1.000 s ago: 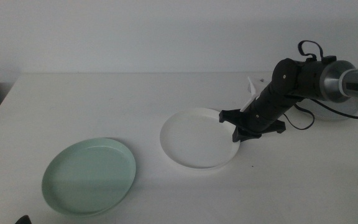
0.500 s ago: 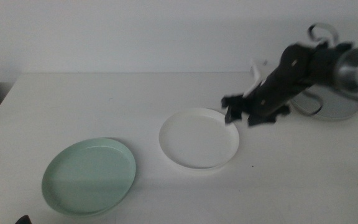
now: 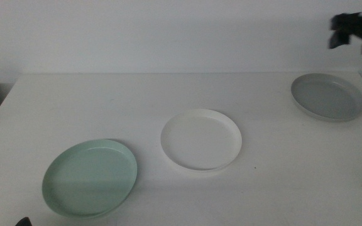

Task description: Stack the three bowls on top of each other.

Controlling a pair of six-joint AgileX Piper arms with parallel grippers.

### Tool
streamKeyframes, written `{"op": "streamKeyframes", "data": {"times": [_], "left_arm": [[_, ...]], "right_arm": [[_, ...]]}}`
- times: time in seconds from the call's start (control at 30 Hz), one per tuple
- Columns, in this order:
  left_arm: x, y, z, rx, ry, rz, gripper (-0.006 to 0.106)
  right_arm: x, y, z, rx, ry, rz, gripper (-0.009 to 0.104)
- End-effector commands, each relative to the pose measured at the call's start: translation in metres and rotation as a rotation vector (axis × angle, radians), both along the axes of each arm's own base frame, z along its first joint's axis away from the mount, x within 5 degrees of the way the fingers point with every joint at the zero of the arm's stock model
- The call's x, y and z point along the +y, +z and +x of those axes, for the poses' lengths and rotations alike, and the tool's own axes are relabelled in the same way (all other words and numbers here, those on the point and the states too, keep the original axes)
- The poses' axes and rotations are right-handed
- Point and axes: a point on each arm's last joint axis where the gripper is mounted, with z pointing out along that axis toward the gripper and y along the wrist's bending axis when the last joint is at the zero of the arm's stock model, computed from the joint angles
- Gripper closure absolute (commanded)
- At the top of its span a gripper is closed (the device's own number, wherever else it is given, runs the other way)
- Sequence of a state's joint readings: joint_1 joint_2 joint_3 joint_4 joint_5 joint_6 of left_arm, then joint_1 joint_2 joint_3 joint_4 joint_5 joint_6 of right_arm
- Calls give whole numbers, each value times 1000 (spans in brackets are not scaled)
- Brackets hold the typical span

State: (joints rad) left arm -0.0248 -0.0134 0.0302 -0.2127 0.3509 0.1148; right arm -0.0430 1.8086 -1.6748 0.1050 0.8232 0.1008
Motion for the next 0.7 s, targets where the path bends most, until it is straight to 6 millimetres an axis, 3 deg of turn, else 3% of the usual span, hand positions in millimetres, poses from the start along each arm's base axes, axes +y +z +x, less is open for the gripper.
{"op": "streamKeyframes", "data": {"times": [0.0, 0.2, 0.37, 0.67], "left_arm": [[1, 5, 1, -75, 16, -25, 10], [1, 5, 1, -75, 16, -25, 10], [1, 5, 1, -75, 16, -25, 10], [1, 5, 1, -75, 16, -25, 10]], "right_arm": [[-25, 32, 2, -110, -28, -47, 34], [-77, 8, 28, -84, -122, -55, 34], [-109, -31, 47, -42, -180, -58, 34], [-122, -94, 73, -7, -200, -51, 34]]}}
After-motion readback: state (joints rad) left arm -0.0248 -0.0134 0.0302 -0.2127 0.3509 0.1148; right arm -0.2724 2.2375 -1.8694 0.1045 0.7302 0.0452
